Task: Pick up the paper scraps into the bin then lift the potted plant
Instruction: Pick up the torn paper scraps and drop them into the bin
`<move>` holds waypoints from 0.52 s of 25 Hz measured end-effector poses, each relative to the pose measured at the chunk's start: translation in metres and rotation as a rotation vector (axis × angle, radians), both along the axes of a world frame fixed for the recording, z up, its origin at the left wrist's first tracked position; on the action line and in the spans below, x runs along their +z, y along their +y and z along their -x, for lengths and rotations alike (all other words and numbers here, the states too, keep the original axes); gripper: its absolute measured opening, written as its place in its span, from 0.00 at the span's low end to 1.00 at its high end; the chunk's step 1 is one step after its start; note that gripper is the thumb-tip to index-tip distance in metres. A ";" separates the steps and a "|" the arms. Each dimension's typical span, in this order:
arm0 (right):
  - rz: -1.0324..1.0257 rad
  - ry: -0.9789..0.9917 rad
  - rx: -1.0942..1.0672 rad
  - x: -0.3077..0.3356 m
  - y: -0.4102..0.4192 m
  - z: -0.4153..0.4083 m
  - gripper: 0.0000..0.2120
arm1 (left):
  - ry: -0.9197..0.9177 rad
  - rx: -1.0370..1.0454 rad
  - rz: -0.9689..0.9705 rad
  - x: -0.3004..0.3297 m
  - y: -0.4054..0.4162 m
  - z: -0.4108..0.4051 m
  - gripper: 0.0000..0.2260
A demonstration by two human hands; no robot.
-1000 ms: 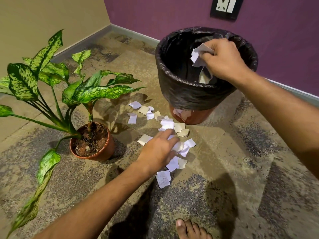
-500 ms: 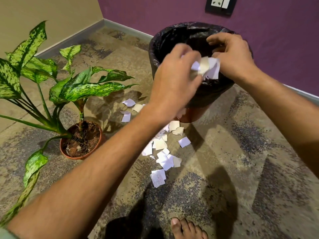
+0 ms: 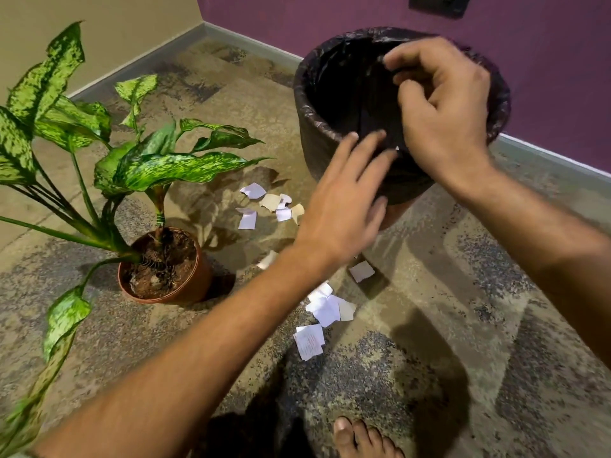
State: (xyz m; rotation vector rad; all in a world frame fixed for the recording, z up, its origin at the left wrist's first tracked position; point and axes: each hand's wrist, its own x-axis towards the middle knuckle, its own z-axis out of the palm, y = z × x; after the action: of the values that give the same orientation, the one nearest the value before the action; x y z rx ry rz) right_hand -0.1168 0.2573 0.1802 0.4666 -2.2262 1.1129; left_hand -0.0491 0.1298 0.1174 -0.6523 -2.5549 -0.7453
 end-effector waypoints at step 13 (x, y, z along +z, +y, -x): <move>-0.669 -0.459 0.511 -0.169 -0.124 0.013 0.17 | -0.711 0.395 0.227 -0.162 -0.125 -0.080 0.36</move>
State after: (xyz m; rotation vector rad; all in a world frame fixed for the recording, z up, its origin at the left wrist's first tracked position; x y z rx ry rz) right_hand -0.1298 0.1329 0.0112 1.2125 -2.9849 0.7099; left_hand 0.0306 0.0051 -0.0448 0.1099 -3.2972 -0.6244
